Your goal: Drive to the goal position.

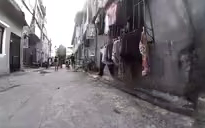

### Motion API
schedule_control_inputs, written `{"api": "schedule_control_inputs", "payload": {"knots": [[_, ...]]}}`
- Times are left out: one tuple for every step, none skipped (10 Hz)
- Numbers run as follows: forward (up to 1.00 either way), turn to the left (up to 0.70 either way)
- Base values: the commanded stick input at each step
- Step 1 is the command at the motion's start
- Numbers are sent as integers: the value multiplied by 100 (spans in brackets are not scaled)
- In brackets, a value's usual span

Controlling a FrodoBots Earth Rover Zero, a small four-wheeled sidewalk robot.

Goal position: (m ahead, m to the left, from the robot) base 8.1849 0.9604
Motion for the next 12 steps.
{"api": "schedule_control_inputs", "payload": {"knots": [[0, 36], [0, 0], [0, 0], [0, 0], [0, 0], [0, 0], [10, 0], [100, 0], [100, 0], [100, 0], [100, 0], [100, 0]]}}
